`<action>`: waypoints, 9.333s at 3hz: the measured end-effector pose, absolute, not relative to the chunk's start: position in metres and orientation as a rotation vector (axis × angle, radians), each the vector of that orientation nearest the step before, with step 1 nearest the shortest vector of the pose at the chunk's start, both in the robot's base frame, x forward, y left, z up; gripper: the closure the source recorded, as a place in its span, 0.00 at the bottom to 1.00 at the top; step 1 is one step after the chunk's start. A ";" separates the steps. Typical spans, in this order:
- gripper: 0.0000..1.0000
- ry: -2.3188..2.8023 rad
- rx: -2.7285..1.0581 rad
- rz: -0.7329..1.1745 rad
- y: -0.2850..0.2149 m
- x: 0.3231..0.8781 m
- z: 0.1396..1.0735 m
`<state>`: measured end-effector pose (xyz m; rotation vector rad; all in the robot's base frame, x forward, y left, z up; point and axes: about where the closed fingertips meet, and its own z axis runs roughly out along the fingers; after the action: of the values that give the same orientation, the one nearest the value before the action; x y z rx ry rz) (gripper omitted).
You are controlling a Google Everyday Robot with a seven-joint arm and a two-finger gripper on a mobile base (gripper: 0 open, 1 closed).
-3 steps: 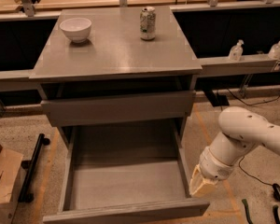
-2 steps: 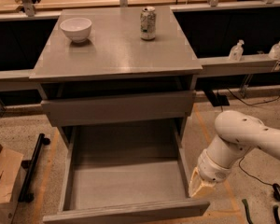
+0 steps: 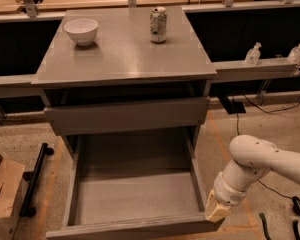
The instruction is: Close middle drawer
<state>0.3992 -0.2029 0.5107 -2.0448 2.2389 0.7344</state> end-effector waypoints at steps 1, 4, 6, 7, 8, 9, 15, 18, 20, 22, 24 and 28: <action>1.00 2.299 -2.026 0.774 -0.214 0.393 0.481; 1.00 2.401 -1.952 0.877 -0.232 0.382 0.431; 1.00 2.304 -1.997 0.820 -0.223 0.415 0.428; 1.00 2.094 -2.052 0.756 -0.193 0.480 0.449; 1.00 2.034 -2.058 0.696 -0.194 0.506 0.461; 1.00 2.034 -2.058 0.696 -0.194 0.506 0.464; 1.00 2.129 -2.059 0.411 -0.173 0.472 0.526; 1.00 2.174 -2.058 0.683 -0.191 0.517 0.443; 1.00 2.112 -2.059 0.728 -0.181 0.551 0.426; 1.00 2.085 -2.060 0.724 -0.177 0.558 0.422; 1.00 1.729 -2.001 0.719 -0.129 0.637 0.418; 1.00 1.627 -1.841 0.602 -0.125 0.679 0.399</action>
Offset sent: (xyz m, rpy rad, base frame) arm -0.0214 -0.0403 -0.0879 -0.0389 0.1606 -0.1084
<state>0.6791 -0.1255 0.3985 -1.8407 1.6272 0.6015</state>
